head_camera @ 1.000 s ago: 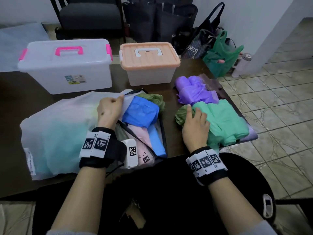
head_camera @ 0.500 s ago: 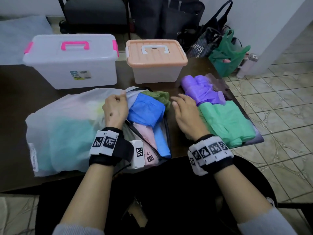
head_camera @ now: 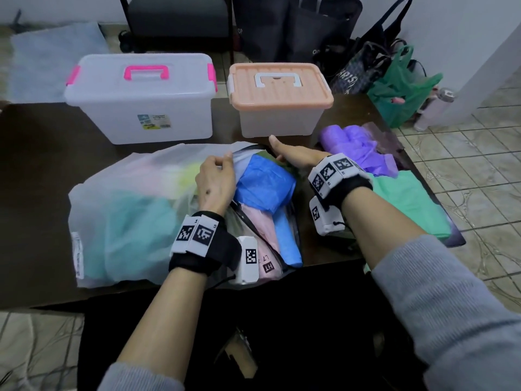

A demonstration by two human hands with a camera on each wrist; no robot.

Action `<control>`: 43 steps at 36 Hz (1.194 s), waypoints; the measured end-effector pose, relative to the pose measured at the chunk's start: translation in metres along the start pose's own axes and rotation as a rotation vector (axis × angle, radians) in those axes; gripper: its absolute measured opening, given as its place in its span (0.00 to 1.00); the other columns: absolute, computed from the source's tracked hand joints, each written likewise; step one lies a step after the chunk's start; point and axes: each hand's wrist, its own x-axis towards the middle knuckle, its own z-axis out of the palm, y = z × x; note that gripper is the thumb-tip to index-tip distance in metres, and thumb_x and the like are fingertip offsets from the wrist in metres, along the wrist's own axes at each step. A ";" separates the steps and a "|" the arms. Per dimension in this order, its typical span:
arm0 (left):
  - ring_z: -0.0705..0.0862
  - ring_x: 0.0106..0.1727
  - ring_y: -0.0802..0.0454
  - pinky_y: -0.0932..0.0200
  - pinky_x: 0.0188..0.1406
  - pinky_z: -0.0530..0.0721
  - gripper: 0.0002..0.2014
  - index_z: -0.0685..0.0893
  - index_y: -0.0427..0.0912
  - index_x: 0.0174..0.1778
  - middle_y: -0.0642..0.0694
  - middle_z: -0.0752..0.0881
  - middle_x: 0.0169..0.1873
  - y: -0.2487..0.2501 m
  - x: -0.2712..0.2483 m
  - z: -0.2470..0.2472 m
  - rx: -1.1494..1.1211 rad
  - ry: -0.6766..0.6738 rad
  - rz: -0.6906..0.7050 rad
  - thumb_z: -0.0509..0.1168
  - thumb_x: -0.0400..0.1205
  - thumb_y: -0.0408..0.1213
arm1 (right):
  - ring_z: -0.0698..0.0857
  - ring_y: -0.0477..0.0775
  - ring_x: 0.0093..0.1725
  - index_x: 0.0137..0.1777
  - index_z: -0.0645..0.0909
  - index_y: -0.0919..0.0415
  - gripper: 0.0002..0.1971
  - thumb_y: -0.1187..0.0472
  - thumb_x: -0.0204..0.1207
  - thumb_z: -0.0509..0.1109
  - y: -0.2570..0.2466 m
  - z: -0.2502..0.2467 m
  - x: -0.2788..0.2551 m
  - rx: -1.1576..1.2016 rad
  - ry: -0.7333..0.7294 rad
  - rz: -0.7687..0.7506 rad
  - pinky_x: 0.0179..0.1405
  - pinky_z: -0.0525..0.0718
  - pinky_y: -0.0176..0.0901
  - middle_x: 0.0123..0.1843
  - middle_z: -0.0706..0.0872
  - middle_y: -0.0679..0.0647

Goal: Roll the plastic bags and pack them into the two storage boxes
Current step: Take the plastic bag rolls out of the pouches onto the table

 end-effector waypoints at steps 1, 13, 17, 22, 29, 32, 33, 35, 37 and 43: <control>0.78 0.63 0.41 0.55 0.55 0.71 0.19 0.80 0.38 0.56 0.40 0.83 0.60 0.000 0.000 0.000 0.004 0.000 0.002 0.53 0.87 0.50 | 0.76 0.54 0.69 0.65 0.79 0.54 0.44 0.19 0.65 0.51 0.002 0.001 0.001 0.037 -0.006 0.014 0.77 0.65 0.53 0.68 0.79 0.54; 0.78 0.63 0.39 0.53 0.57 0.72 0.19 0.80 0.36 0.57 0.38 0.82 0.60 -0.007 0.006 0.004 0.005 -0.014 -0.017 0.52 0.88 0.48 | 0.88 0.54 0.40 0.57 0.84 0.63 0.24 0.42 0.74 0.70 0.036 -0.013 -0.010 0.292 -0.203 0.116 0.45 0.87 0.45 0.48 0.90 0.58; 0.78 0.62 0.38 0.52 0.59 0.73 0.20 0.80 0.35 0.57 0.36 0.82 0.60 -0.009 0.010 0.004 0.004 -0.023 -0.018 0.52 0.88 0.48 | 0.88 0.47 0.28 0.48 0.84 0.63 0.16 0.49 0.80 0.64 0.038 -0.031 -0.018 0.295 -0.172 0.144 0.26 0.86 0.34 0.33 0.90 0.52; 0.80 0.60 0.37 0.49 0.60 0.76 0.19 0.80 0.38 0.53 0.36 0.84 0.57 -0.012 0.012 0.005 -0.009 -0.030 -0.022 0.51 0.87 0.49 | 0.89 0.53 0.45 0.67 0.79 0.64 0.30 0.41 0.74 0.68 0.026 -0.065 -0.019 0.083 0.167 0.145 0.43 0.86 0.40 0.55 0.86 0.58; 0.81 0.57 0.36 0.49 0.56 0.76 0.17 0.77 0.41 0.46 0.35 0.84 0.54 -0.013 0.012 0.005 -0.030 -0.032 -0.032 0.51 0.87 0.49 | 0.82 0.59 0.56 0.63 0.79 0.69 0.28 0.46 0.74 0.72 0.020 -0.054 -0.010 -0.354 0.261 0.141 0.55 0.79 0.44 0.63 0.83 0.62; 0.81 0.57 0.36 0.48 0.57 0.76 0.17 0.76 0.41 0.45 0.34 0.84 0.54 -0.013 0.012 0.005 -0.033 -0.031 -0.030 0.51 0.87 0.49 | 0.76 0.63 0.69 0.73 0.64 0.72 0.34 0.51 0.77 0.70 0.021 -0.027 0.002 -0.325 0.340 0.124 0.62 0.74 0.45 0.71 0.75 0.66; 0.82 0.57 0.35 0.48 0.58 0.77 0.17 0.76 0.41 0.43 0.34 0.85 0.53 -0.014 0.012 0.005 -0.035 -0.032 -0.030 0.51 0.87 0.49 | 0.73 0.65 0.72 0.76 0.58 0.72 0.36 0.52 0.77 0.69 0.020 -0.018 0.004 -0.299 0.377 0.127 0.65 0.73 0.47 0.74 0.71 0.68; 0.83 0.55 0.34 0.45 0.59 0.79 0.17 0.75 0.42 0.41 0.33 0.86 0.51 -0.016 0.013 0.005 -0.042 -0.038 -0.032 0.52 0.86 0.51 | 0.70 0.68 0.74 0.79 0.49 0.70 0.40 0.53 0.78 0.69 0.022 -0.001 0.011 -0.272 0.412 0.144 0.70 0.69 0.51 0.76 0.64 0.71; 0.84 0.54 0.34 0.44 0.58 0.80 0.17 0.75 0.42 0.41 0.33 0.86 0.50 -0.016 0.013 0.006 -0.045 -0.041 -0.036 0.52 0.86 0.51 | 0.69 0.70 0.74 0.79 0.47 0.67 0.40 0.55 0.77 0.69 0.024 0.010 0.017 -0.291 0.420 0.173 0.71 0.69 0.54 0.76 0.61 0.71; 0.84 0.53 0.37 0.46 0.56 0.79 0.18 0.75 0.41 0.44 0.34 0.86 0.51 -0.016 0.014 0.006 -0.056 -0.050 -0.039 0.51 0.87 0.51 | 0.73 0.72 0.70 0.79 0.48 0.64 0.36 0.64 0.78 0.66 0.027 0.006 0.030 -0.378 0.532 0.169 0.66 0.74 0.61 0.73 0.68 0.69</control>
